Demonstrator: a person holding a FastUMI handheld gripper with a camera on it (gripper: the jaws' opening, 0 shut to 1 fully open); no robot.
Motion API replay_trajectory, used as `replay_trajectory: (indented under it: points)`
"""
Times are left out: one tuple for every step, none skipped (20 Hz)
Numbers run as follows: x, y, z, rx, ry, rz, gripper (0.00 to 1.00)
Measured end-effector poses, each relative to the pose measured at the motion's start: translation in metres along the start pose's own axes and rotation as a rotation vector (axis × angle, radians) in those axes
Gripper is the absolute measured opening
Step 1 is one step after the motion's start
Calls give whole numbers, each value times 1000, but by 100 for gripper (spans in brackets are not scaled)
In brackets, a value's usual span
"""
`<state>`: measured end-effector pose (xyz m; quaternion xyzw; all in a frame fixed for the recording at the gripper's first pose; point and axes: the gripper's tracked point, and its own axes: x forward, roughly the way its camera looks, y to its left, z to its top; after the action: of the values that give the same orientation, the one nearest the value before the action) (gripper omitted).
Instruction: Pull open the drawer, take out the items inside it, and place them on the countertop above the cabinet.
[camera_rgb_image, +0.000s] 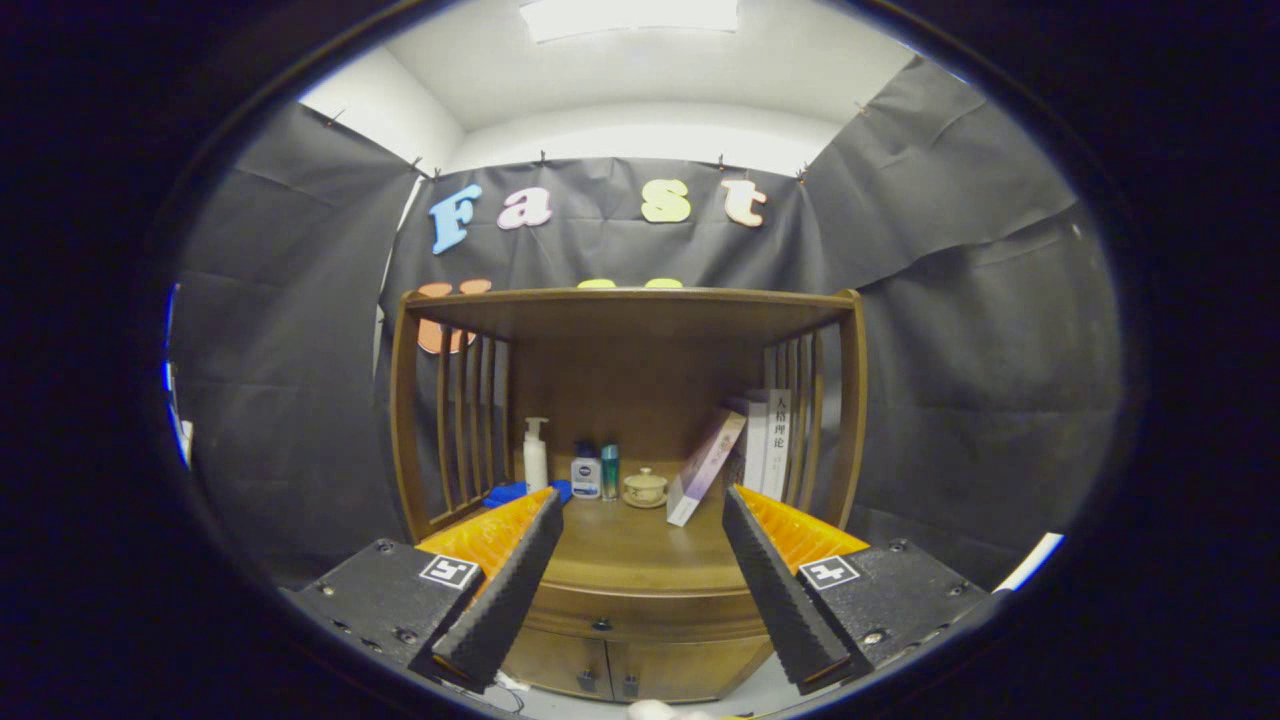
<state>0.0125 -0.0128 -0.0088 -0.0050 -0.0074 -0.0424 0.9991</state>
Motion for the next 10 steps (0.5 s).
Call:
replay_trajectory:
  points:
    - [2, 1, -5, 2, 4, -5, 100]
    - [5, 0, -11, 11, 11, -10, 100]
    - [8, 0, -19, 20, 19, -15, 100]
    - [12, 0, -25, 32, 23, -17, 100]
    - [15, 0, -32, 42, 32, -25, 100]
    - [19, -1, -40, 53, 40, -31, 100]
    - [22, -1, -51, 62, 48, -38, 100]
    - [27, -1, -58, 69, 49, -47, 100]
    - [30, -2, -68, 75, 57, -53, 100]
    - [34, 1, -77, 84, 66, -51, 100]
